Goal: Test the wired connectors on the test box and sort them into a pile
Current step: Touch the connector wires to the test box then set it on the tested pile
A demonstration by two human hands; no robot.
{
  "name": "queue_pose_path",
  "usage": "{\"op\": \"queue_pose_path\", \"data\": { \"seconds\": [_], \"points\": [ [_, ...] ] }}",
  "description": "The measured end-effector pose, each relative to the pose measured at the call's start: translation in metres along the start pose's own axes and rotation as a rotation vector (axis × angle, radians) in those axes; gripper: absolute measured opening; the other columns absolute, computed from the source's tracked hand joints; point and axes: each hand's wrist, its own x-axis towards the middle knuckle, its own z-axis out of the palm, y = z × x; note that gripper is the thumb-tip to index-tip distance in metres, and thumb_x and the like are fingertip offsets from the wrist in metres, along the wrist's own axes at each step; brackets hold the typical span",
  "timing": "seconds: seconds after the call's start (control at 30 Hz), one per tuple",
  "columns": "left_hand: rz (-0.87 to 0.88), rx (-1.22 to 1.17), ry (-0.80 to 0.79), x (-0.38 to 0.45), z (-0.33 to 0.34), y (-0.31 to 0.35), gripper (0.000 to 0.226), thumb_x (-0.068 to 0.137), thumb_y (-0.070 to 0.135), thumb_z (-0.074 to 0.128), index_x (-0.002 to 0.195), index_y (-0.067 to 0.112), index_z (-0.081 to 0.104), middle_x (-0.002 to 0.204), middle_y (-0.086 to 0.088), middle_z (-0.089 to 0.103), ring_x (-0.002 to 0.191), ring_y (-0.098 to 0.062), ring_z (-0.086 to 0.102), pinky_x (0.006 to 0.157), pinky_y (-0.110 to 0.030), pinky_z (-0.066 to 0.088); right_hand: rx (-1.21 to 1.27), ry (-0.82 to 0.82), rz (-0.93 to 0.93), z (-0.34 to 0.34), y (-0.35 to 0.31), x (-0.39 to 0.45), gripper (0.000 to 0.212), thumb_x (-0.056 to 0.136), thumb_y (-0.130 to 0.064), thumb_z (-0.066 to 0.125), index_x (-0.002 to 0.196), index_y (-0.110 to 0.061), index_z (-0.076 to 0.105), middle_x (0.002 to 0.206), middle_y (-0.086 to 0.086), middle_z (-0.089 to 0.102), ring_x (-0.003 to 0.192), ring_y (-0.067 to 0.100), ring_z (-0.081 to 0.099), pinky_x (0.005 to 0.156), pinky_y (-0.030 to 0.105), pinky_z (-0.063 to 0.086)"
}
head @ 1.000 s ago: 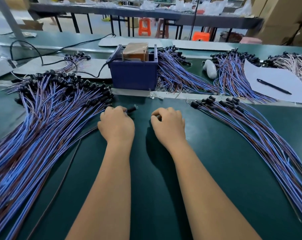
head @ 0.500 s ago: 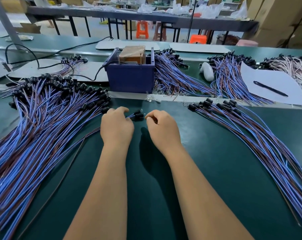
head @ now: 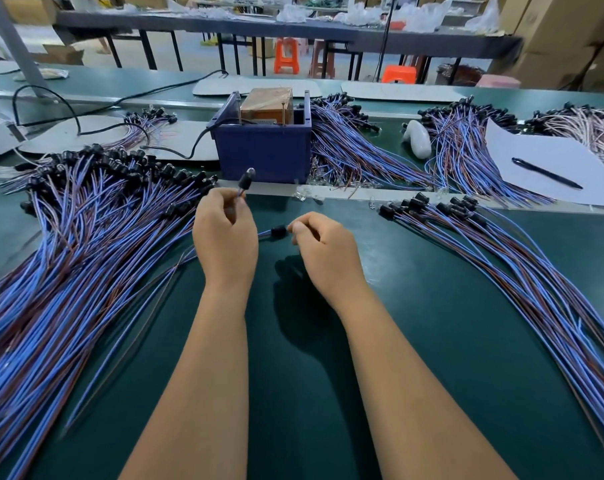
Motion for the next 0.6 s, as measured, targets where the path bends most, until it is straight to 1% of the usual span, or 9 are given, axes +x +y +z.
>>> {"op": "queue_pose_path", "data": {
  "seconds": [0.07,0.13,0.2,0.27,0.33,0.4,0.43,0.5,0.6],
  "points": [
    [-0.006,-0.223,-0.039,-0.002,0.000,0.012,0.012,0.098,0.012,0.055,0.097,0.016,0.066,0.090,0.005,0.067,0.078,-0.003,0.059,0.073,-0.014,0.045,0.271,-0.043,0.089,-0.002,-0.006,0.000,0.032,0.102,-0.030,0.043,0.091,-0.012,0.066,0.080,0.010,0.069,0.072,0.024,0.062,0.072,0.038,0.053],
    [-0.051,-0.528,-0.165,-0.008,0.003,0.026,0.016,0.096,0.006,0.057,0.092,0.015,0.070,0.084,0.006,0.071,0.078,-0.006,0.065,0.078,-0.021,0.054,0.562,-0.141,0.195,-0.005,-0.009,0.001,0.051,0.105,-0.042,0.027,0.107,-0.007,0.065,0.087,0.019,0.069,0.077,0.027,0.065,0.074,0.034,0.054],
    [-0.147,-0.789,-0.400,-0.018,0.006,0.038,0.016,0.091,0.009,0.060,0.086,0.015,0.074,0.081,0.000,0.074,0.071,-0.014,0.069,0.068,-0.029,0.059,0.755,-0.240,0.254,-0.011,-0.011,0.004,0.074,0.102,-0.054,0.012,0.117,-0.002,0.063,0.091,0.021,0.068,0.082,0.028,0.066,0.077,0.035,0.055],
    [-0.218,-0.894,-0.667,-0.025,0.007,0.044,0.019,0.087,0.017,0.058,0.082,0.009,0.074,0.082,-0.013,0.072,0.062,-0.021,0.066,0.058,-0.031,0.055,0.940,-0.264,0.284,-0.017,-0.010,0.009,0.081,0.101,-0.057,0.009,0.100,-0.006,0.072,0.083,0.014,0.070,0.077,0.022,0.069,0.073,0.034,0.056],
    [-0.243,-0.894,-0.875,-0.027,0.007,0.044,0.028,0.087,0.021,0.055,0.081,-0.002,0.068,0.086,-0.022,0.066,0.063,-0.023,0.063,0.060,-0.031,0.054,1.048,-0.215,0.364,-0.022,-0.008,0.013,0.075,0.103,-0.053,0.018,0.083,-0.008,0.074,0.073,0.012,0.068,0.068,0.019,0.067,0.064,0.028,0.055],
    [-0.289,-0.798,-1.048,-0.028,0.005,0.045,0.032,0.086,0.026,0.056,0.070,0.002,0.069,0.076,-0.017,0.067,0.061,-0.021,0.064,0.060,-0.027,0.056,1.025,-0.137,0.439,-0.027,-0.004,0.015,0.056,0.103,-0.046,0.033,0.090,-0.006,0.070,0.077,0.017,0.064,0.071,0.025,0.064,0.066,0.029,0.054],
    [-0.312,-0.728,-1.110,-0.028,0.003,0.045,0.034,0.086,0.029,0.056,0.063,0.007,0.069,0.070,-0.013,0.068,0.058,-0.020,0.064,0.057,-0.025,0.055,1.010,-0.101,0.450,-0.029,-0.002,0.015,0.046,0.103,-0.040,0.040,0.094,-0.005,0.068,0.079,0.018,0.066,0.072,0.025,0.065,0.067,0.030,0.055],
    [-0.357,-0.582,-1.191,-0.027,0.000,0.045,0.039,0.085,0.034,0.055,0.056,0.013,0.068,0.062,-0.009,0.065,0.054,-0.020,0.063,0.051,-0.024,0.053,1.019,-0.043,0.429,-0.031,0.001,0.014,0.028,0.101,-0.026,0.049,0.095,-0.004,0.066,0.075,0.014,0.071,0.062,0.020,0.068,0.057,0.024,0.056],
    [-0.388,-0.414,-1.301,-0.024,-0.003,0.041,0.053,0.098,0.037,0.046,0.053,0.016,0.067,0.060,-0.008,0.065,0.058,-0.021,0.066,0.050,-0.022,0.052,1.031,-0.032,0.380,-0.032,0.003,0.015,0.015,0.096,-0.013,0.057,0.091,-0.003,0.067,0.067,0.009,0.070,0.050,0.013,0.063,0.047,0.019,0.050]
  ]
}}
